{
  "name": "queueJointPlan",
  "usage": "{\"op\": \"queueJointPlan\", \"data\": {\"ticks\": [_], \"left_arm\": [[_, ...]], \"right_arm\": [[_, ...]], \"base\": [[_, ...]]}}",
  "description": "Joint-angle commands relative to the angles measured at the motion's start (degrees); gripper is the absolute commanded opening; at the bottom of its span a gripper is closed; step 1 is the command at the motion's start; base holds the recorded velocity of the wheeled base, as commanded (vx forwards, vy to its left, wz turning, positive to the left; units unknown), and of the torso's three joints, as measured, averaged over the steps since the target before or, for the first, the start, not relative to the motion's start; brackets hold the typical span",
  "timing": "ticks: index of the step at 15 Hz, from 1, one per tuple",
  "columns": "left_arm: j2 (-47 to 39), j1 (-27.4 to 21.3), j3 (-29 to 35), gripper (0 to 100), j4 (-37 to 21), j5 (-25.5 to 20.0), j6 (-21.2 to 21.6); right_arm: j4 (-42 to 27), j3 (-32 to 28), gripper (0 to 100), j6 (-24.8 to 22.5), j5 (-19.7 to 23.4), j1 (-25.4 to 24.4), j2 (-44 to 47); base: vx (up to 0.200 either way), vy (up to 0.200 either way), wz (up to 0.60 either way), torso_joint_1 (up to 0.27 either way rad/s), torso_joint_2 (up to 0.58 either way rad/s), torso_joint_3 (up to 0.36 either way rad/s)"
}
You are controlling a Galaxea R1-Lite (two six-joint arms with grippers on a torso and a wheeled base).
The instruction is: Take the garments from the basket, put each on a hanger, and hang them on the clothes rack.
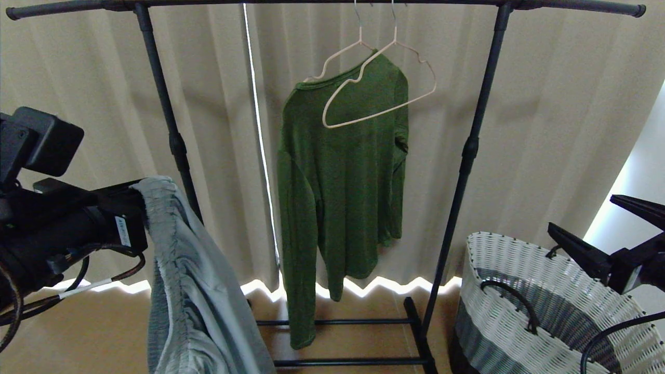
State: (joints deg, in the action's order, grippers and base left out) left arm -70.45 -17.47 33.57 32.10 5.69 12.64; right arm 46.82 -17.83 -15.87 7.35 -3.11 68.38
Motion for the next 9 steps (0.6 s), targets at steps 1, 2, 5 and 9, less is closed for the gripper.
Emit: {"op": "queueJointPlan", "data": {"ticks": [1, 2, 5, 9], "left_arm": [[0.1, 0.0, -0.6, 0, 0.0, 0.0, 0.0], [0.6, 0.1, -1.0, 0, 0.0, 0.0, 0.0], [1.1, 0.1, -1.1, 0, 0.0, -0.1, 0.0], [1.7, 0.1, -1.6, 0, -0.1, 0.0, 0.5]], "right_arm": [[0.0, 0.0, 100, 0.0, 0.0, 0.0, 0.1], [0.0, -0.1, 100, 0.0, 0.1, 0.0, 0.1], [-0.1, 0.4, 100, 0.0, 0.1, 0.0, 0.2], [-0.1, 0.5, 100, 0.0, 0.1, 0.0, 0.1]], "base": [[0.0, 0.0, 0.0, 0.0, 0.0, 0.0], [0.0, 0.0, 0.0, 0.0, 0.0, 0.0], [0.0, 0.0, 0.0, 0.0, 0.0, 0.0], [0.0, 0.0, 0.0, 0.018, -0.04, -0.007]]}}
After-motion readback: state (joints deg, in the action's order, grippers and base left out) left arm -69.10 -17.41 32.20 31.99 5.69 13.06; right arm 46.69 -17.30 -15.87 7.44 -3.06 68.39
